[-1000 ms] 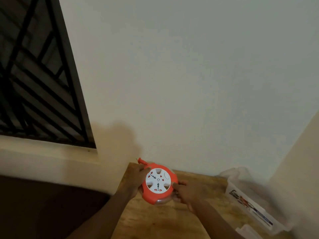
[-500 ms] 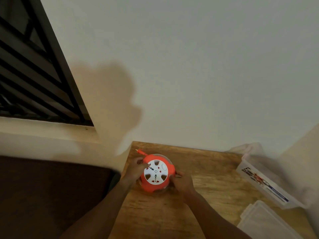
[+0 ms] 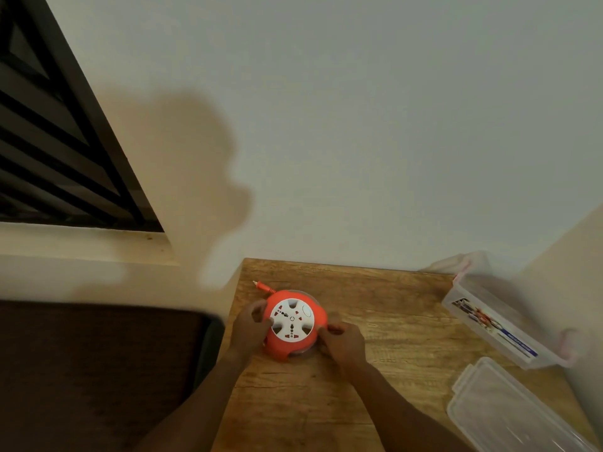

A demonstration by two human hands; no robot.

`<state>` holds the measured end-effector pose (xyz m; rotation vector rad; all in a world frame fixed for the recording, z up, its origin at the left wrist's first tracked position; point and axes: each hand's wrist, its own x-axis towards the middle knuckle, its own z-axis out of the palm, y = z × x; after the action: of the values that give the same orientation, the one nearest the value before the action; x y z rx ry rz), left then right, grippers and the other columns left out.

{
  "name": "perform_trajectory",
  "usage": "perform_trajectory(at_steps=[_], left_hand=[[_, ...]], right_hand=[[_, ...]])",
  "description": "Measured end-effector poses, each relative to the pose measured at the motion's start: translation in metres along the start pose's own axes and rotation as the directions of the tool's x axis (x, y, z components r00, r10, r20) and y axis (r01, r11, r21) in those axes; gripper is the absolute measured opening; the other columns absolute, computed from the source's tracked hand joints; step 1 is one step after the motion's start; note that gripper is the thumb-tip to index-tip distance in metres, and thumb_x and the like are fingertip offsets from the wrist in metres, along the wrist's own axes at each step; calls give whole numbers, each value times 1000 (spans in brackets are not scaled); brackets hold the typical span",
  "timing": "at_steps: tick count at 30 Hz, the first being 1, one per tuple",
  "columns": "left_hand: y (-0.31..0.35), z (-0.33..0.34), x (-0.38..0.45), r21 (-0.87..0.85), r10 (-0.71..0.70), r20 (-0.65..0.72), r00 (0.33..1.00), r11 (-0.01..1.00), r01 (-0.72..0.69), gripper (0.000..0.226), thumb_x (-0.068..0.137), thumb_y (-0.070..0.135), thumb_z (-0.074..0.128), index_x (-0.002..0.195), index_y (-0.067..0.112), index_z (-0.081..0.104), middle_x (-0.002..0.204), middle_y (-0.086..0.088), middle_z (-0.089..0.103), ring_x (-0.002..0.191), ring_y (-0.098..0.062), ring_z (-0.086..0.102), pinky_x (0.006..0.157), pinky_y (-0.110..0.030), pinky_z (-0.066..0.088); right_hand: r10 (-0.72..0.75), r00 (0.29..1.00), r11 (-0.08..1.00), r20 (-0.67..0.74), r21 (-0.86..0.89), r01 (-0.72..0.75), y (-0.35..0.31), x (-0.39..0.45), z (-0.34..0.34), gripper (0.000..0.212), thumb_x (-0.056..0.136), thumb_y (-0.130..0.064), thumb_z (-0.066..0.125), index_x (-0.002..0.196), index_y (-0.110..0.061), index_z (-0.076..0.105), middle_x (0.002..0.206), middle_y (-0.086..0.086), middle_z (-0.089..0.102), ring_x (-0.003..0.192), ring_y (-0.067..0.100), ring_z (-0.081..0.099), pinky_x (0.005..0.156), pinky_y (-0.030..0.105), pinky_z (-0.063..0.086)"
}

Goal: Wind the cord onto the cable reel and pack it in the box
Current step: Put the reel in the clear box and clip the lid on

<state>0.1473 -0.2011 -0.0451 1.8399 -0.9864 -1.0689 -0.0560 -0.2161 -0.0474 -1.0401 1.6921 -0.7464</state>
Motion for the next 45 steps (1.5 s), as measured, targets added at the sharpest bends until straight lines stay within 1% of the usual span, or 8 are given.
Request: perform_trajectory(at_steps=[5, 10, 14, 17, 25, 29, 38, 45], left_hand=[[7, 10, -20, 233, 227, -153, 962, 954, -189, 37, 88, 7, 74, 124, 6, 69, 124, -13, 71, 112, -30, 66, 86, -39, 60], [35, 39, -25, 245, 428, -67, 901, 883, -401, 37, 90, 1, 68, 125, 11, 69, 134, -7, 63, 129, -29, 52, 110, -48, 44], [76, 89, -22, 132, 518, 136, 844, 835, -534, 31, 92, 3, 69, 122, 10, 70, 126, -7, 66, 119, -24, 61, 99, -35, 50], [113, 141, -25, 71, 495, 313, 811, 839, -539, 29, 95, 9, 70, 124, 9, 69, 120, -4, 68, 109, -21, 65, 84, -18, 49], [202, 268, -33, 129, 402, 526, 750, 833, -538, 40, 97, 25, 69, 133, 10, 63, 135, -6, 67, 111, -20, 64, 89, -29, 48], [234, 314, -16, 279, 325, 508, 798, 814, -509, 54, 99, 35, 65, 142, 5, 55, 147, -13, 59, 131, -29, 58, 101, -31, 43], [229, 368, 5, 482, 187, 473, 861, 763, -431, 63, 91, 32, 75, 138, -6, 55, 142, -24, 59, 123, -40, 60, 98, -44, 50], [213, 370, -10, 555, 205, 428, 880, 709, -435, 56, 92, 22, 74, 138, -5, 56, 140, -24, 60, 120, -39, 61, 88, -38, 50]], right_hand=[[-70, 997, 993, -16, -101, 68, 12, -16, -17, 16, 86, -30, 71, 98, -20, 71, 97, -6, 71, 88, 14, 68, 85, 38, 57], [-100, 987, 991, -125, -106, 87, 43, -45, -67, 30, 82, -11, 65, 84, -41, 65, 90, -20, 66, 88, 2, 63, 70, 12, 48], [-51, 969, 995, -240, -92, 30, 62, -60, -121, 32, 83, -12, 66, 112, -25, 67, 108, -9, 61, 98, 8, 59, 87, 30, 53], [-31, 929, 999, -368, -50, 14, 76, -67, -169, 35, 83, -13, 71, 115, -26, 64, 109, -9, 58, 99, 10, 56, 85, 30, 50], [45, 767, 999, -640, 42, -24, 120, -77, -303, 33, 78, -4, 72, 110, -12, 70, 108, 5, 70, 100, 23, 62, 92, 41, 51], [94, 711, 996, -696, 61, -73, 145, -85, -353, 20, 75, -15, 73, 87, -30, 68, 84, -4, 69, 84, 26, 66, 79, 45, 57], [216, 789, 948, -575, -71, -311, 215, -103, -388, 60, 68, -39, 81, 116, -9, 60, 106, 12, 64, 104, 33, 59, 80, 34, 47], [194, 855, 967, -480, -53, -249, 209, -106, -392, 20, 79, -32, 76, 89, -19, 65, 86, -3, 70, 78, 19, 68, 66, 34, 54]])
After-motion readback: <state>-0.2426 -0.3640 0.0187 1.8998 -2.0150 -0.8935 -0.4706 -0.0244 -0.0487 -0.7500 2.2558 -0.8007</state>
